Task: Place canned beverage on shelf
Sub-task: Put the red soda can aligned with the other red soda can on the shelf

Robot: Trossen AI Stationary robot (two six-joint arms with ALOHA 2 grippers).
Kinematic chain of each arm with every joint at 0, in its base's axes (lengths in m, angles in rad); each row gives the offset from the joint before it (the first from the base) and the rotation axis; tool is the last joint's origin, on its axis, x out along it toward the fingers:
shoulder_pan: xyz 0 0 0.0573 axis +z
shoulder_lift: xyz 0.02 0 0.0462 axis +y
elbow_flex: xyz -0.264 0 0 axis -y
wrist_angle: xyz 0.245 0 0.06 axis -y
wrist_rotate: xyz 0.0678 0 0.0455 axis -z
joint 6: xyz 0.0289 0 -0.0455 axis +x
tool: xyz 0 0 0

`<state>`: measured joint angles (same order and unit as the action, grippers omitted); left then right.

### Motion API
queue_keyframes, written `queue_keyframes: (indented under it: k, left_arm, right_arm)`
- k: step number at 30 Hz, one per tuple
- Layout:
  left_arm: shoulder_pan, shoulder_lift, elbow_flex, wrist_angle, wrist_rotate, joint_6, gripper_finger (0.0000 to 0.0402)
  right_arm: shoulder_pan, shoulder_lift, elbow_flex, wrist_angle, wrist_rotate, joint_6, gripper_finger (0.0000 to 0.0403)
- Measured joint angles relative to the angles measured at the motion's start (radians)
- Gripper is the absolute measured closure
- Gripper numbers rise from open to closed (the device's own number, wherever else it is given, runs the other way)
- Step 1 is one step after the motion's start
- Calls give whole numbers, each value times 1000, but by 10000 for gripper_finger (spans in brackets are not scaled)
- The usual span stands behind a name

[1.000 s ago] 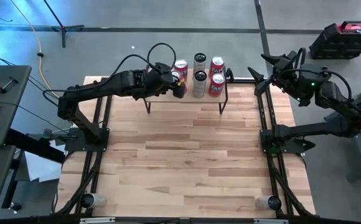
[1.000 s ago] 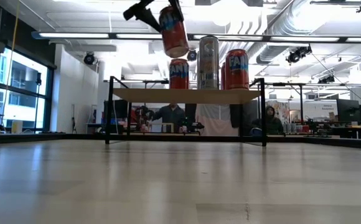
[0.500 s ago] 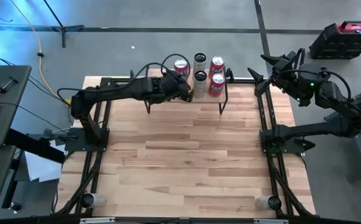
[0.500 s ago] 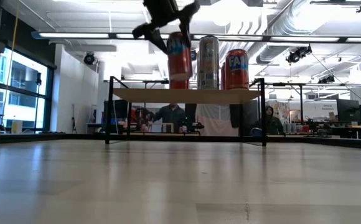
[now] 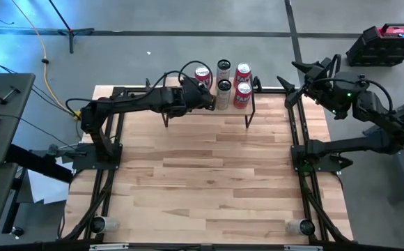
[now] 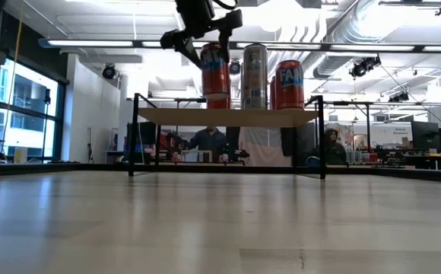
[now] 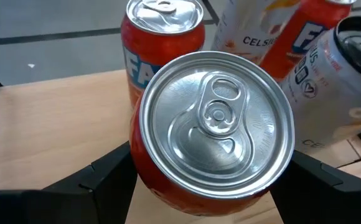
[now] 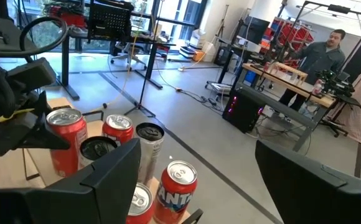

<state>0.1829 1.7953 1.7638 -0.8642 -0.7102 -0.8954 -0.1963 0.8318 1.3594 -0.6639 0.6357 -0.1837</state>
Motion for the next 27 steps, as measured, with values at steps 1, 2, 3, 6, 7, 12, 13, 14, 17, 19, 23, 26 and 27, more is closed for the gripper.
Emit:
queue_keyframes:
  k: [1, 2, 3, 6, 7, 12, 13, 14, 17, 19, 23, 26, 27]
  left_arm:
    - [-1, 6, 1, 3, -2, -2, 113]
    - [-4, 13, 2, 8, -7, -4, 113]
    - [-6, 19, 2, 10, -5, -10, 113]
    - [-12, 39, 0, 18, -8, -12, 113]
    - [-14, 41, 0, 29, -6, -12, 113]
    - [-13, 38, 0, 27, -42, -12, 113]
    - [-12, 38, 0, 21, -48, -11, 113]
    - [-10, 38, 0, 20, -53, -12, 113]
    - [-5, 46, 1, 24, -49, -21, 113]
    - [-5, 59, 1, 25, -44, -33, 113]
    - [-6, 66, 0, 19, -37, -36, 113]
    - [-3, 65, 0, 9, -56, -36, 113]
    - [0, 65, 0, 6, -58, -36, 113]
  right_arm:
    - [0, 0, 0, 0, 0, 0, 100]
    - [0, 0, 0, 0, 0, 0, 100]
    - [0, 0, 0, 0, 0, 0, 100]
    - [0, 0, 0, 0, 0, 4, 100]
    - [0, 0, 0, 0, 0, 8, 100]
    - [0, 0, 0, -2, 0, 26, 100]
    - [0, 0, 0, -3, 0, 27, 100]
    - [0, 0, 0, -3, 0, 27, 100]
    - [0, 0, 0, -2, 0, 27, 100]
    - [0, 0, 0, -2, 0, 27, 100]
    - [0, 0, 0, -2, 0, 30, 100]
    - [0, 0, 0, -2, 0, 30, 100]
    - [0, 0, 0, -2, 0, 29, 100]
